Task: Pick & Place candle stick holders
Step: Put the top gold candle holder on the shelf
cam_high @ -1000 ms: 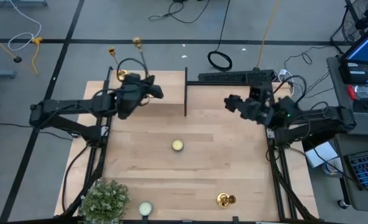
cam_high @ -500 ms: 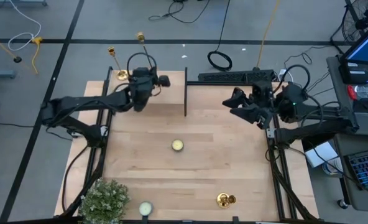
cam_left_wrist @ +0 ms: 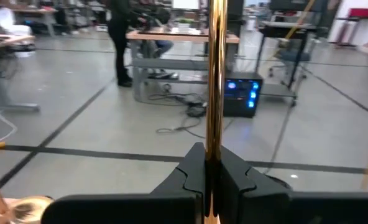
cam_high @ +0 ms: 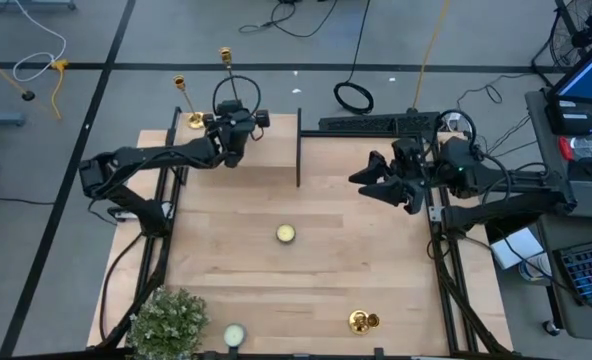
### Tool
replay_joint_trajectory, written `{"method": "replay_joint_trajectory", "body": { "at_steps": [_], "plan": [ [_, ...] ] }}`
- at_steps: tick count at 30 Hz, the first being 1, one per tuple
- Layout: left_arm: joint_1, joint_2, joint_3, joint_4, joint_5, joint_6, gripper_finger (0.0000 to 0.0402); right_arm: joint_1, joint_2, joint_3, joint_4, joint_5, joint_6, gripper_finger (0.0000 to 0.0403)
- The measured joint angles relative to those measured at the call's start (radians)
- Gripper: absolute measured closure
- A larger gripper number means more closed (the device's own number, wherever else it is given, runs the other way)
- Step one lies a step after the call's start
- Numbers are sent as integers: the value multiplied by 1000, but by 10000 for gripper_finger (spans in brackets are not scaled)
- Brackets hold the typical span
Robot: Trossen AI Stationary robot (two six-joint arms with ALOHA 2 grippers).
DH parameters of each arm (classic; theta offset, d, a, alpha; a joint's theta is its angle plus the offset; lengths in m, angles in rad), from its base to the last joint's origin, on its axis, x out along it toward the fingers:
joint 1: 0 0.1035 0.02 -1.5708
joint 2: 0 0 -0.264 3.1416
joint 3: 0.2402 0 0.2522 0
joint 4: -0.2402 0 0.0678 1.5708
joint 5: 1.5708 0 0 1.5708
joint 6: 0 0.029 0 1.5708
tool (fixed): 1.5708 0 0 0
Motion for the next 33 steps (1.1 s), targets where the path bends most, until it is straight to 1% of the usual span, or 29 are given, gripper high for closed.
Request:
{"method": "replay_joint_trajectory", "body": {
  "at_steps": [5, 8, 12, 17, 21, 24, 27, 31, 33],
  "plan": [
    [44, 20, 0, -2, -18, -11, 391, 0, 1, -4, -20, -5, 0, 181],
    [72, 46, -2, 0, 23, -38, 391, 0, 0, -20, -21, -17, 2, 181],
    [83, 92, -2, 8, 24, -25, 391, 0, 1, -41, -14, -20, 3, 181],
    [80, 129, -2, 118, 18, 49, 391, 0, 1, -81, 46, -21, 23, 181],
    [74, 157, -3, 245, -12, 185, 391, 0, 0, -116, 84, -21, 44, 181],
    [85, 165, -8, 267, -31, 214, 391, 0, 1, -138, 82, -21, 48, 181],
    [106, 165, -55, 335, -32, 188, 391, 0, 0, -147, 84, -23, 55, 181],
    [124, 154, -171, 468, -30, 102, 391, -3, 0, -150, 84, -24, 44, 181],
    [124, 144, -221, 552, -35, 92, 391, -8, 0, -150, 84, -27, 39, 181]
  ]
}}
